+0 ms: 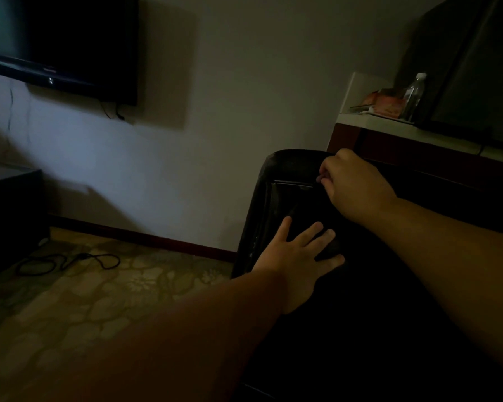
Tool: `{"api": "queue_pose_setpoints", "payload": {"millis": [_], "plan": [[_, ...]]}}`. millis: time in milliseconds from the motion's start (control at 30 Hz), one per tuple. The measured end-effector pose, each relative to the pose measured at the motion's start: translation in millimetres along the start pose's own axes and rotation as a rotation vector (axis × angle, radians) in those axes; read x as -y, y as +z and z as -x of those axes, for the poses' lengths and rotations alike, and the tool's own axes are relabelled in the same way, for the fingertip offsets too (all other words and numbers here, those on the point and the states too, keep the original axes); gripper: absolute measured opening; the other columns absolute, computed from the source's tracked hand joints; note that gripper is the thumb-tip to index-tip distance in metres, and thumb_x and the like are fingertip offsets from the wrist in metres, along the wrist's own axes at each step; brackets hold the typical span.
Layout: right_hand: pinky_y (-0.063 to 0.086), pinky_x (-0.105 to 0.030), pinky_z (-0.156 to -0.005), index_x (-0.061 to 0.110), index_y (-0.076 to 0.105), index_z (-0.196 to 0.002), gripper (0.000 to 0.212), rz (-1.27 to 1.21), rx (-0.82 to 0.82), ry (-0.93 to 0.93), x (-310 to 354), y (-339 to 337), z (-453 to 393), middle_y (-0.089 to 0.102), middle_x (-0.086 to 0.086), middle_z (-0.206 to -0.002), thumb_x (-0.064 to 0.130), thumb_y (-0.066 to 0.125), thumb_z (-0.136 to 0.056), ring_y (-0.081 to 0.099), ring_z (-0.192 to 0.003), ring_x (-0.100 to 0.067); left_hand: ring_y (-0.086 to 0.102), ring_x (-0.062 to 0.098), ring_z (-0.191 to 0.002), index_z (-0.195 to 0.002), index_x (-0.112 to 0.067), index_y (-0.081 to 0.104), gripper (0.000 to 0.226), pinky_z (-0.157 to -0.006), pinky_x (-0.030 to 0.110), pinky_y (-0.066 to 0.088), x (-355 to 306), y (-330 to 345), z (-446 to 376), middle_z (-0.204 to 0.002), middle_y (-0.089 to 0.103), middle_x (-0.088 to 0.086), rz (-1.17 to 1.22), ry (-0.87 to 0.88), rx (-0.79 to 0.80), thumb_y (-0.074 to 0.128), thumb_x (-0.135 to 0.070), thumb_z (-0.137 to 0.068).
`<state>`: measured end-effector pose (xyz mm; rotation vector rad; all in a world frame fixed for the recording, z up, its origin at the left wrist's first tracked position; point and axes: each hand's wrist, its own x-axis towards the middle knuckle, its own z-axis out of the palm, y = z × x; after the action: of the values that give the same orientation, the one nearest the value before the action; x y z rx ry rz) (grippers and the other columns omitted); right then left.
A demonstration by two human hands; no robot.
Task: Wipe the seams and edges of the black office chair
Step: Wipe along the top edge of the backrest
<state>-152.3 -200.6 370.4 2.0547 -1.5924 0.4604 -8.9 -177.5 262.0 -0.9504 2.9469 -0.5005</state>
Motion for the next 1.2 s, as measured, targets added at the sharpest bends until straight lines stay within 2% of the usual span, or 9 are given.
{"api": "queue_pose_setpoints", "payload": {"millis": [167,467,533,633,700,867,1033,1100,1200], "plan": [[0.049,-0.037,-0.076,0.013,0.062,-0.110,0.017,0.019,0.031,-0.072,5,4,3,0.051,-0.008,-0.111,0.022,0.057,-0.096,0.055,-0.091,-0.025,-0.027,0.025,-0.152,-0.160,-0.040,-0.003,0.071,-0.117,0.064,-0.016,3,12,11,-0.166,-0.025,-0.003,0.044,-0.015,-0.093,0.041,-0.041,-0.104],[0.041,-0.031,-0.073,0.011,0.064,-0.110,0.019,0.026,-0.038,-0.079,3,6,0,0.052,-0.010,-0.108,0.022,0.058,-0.096,0.055,-0.091,-0.026,-0.034,0.021,-0.147,-0.156,-0.042,-0.018,0.081,-0.123,0.046,-0.010,9,47,52,-0.160,-0.038,-0.003,0.358,-0.374,-0.241,0.042,-0.039,-0.101],[0.039,-0.029,-0.072,0.010,0.065,-0.109,0.018,0.011,-0.031,-0.085,3,9,2,0.052,-0.010,-0.107,0.021,0.059,-0.095,0.055,-0.091,-0.026,-0.017,0.023,-0.154,-0.155,-0.044,-0.018,0.084,-0.127,0.044,0.005,5,53,54,-0.163,-0.031,-0.005,0.568,-0.487,-0.318,0.046,-0.041,-0.101],[0.044,-0.032,-0.076,0.013,0.065,-0.109,0.018,-0.008,0.026,-0.118,4,6,2,0.053,-0.008,-0.108,0.022,0.060,-0.095,0.055,-0.092,-0.025,0.022,0.022,-0.151,-0.159,-0.038,-0.009,0.086,-0.118,0.041,0.034,-2,50,50,-0.167,0.002,-0.009,1.018,-0.663,-0.407,0.055,-0.040,-0.100],[0.045,-0.033,-0.077,0.013,0.065,-0.109,0.018,-0.005,-0.005,-0.110,3,2,0,0.052,-0.007,-0.109,0.023,0.059,-0.095,0.055,-0.093,-0.025,0.032,0.020,-0.146,-0.161,-0.029,0.001,0.086,-0.115,0.039,0.037,-2,51,45,-0.162,0.021,-0.003,1.143,-0.734,-0.441,0.059,-0.040,-0.099],[0.048,-0.035,-0.079,0.013,0.065,-0.108,0.018,-0.024,0.038,-0.122,5,4,0,0.052,-0.007,-0.108,0.022,0.061,-0.094,0.055,-0.092,-0.024,0.042,0.021,-0.137,-0.157,-0.022,0.025,0.086,-0.115,0.042,0.040,2,57,38,-0.151,0.036,-0.001,1.257,-0.820,-0.464,0.072,-0.045,-0.089],[0.050,-0.037,-0.077,0.012,0.064,-0.107,0.017,-0.021,0.012,-0.130,9,7,2,0.051,-0.007,-0.107,0.022,0.060,-0.094,0.055,-0.090,-0.024,0.045,0.021,-0.132,-0.155,-0.026,0.026,0.098,-0.110,0.041,0.045,6,63,40,-0.146,0.037,-0.002,1.252,-0.827,-0.411,0.082,-0.050,-0.078],[0.049,-0.035,-0.076,0.014,0.064,-0.106,0.016,-0.016,0.050,-0.158,10,6,1,0.051,-0.005,-0.107,0.023,0.061,-0.094,0.055,-0.089,-0.022,0.047,0.021,-0.130,-0.153,-0.027,0.028,0.098,-0.109,0.041,0.046,7,63,38,-0.143,0.039,-0.002,1.244,-0.840,-0.409,0.083,-0.050,-0.076],[0.046,-0.034,-0.077,0.012,0.064,-0.107,0.016,-0.022,-0.020,-0.125,3,0,-4,0.051,-0.007,-0.107,0.022,0.060,-0.095,0.055,-0.092,-0.025,0.049,0.023,-0.127,-0.151,-0.027,0.029,0.094,-0.106,0.046,0.049,6,61,36,-0.140,0.041,-0.001,1.196,-0.840,-0.412,0.082,-0.050,-0.076]]}}
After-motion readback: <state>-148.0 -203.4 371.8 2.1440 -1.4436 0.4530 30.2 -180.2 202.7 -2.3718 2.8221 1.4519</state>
